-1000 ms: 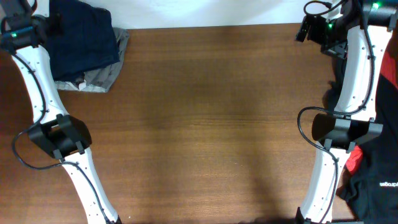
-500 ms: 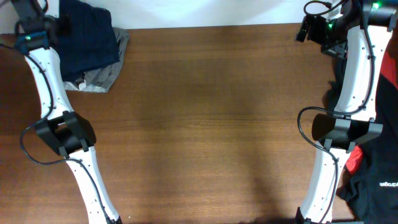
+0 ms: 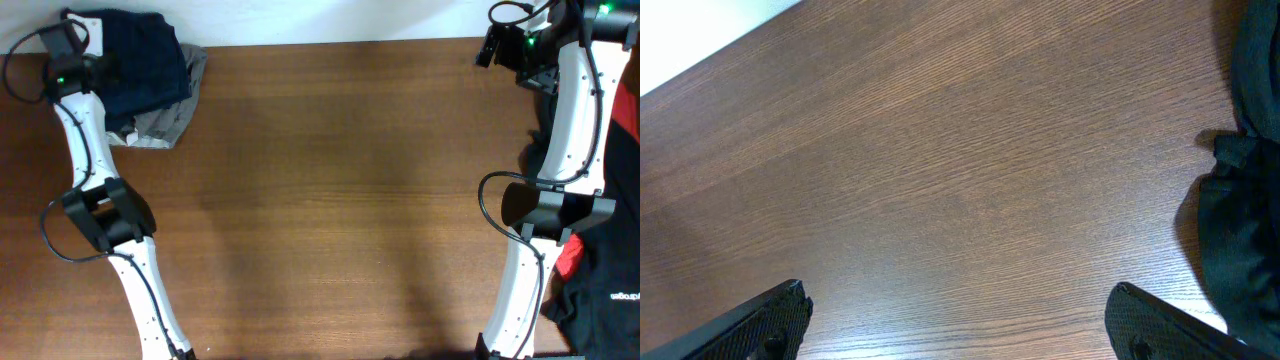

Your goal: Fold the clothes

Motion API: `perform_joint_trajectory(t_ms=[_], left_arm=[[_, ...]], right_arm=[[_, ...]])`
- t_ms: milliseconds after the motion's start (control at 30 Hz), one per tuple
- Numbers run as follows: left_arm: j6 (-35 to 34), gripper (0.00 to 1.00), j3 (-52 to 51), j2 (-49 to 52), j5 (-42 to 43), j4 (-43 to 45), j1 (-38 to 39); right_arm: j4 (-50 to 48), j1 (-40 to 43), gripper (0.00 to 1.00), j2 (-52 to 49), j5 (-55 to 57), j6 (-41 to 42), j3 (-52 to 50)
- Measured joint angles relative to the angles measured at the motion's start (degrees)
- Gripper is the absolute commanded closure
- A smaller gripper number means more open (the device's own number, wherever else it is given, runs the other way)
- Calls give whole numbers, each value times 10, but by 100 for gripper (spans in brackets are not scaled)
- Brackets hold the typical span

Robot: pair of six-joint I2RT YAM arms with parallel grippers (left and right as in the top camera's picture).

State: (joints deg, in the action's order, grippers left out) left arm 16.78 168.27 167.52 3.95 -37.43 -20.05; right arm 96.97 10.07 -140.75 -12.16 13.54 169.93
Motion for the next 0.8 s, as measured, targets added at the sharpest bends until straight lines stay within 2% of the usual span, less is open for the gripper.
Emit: perform_joint_trajectory(t_ms=[333,800], left_arm=[[-52,43,0,2,-10,20,-28],[-64,43,15,-65,-14,87,9]], right_arm=[[0,0,1,0,0,0,0],[0,0,1,0,0,0,0]])
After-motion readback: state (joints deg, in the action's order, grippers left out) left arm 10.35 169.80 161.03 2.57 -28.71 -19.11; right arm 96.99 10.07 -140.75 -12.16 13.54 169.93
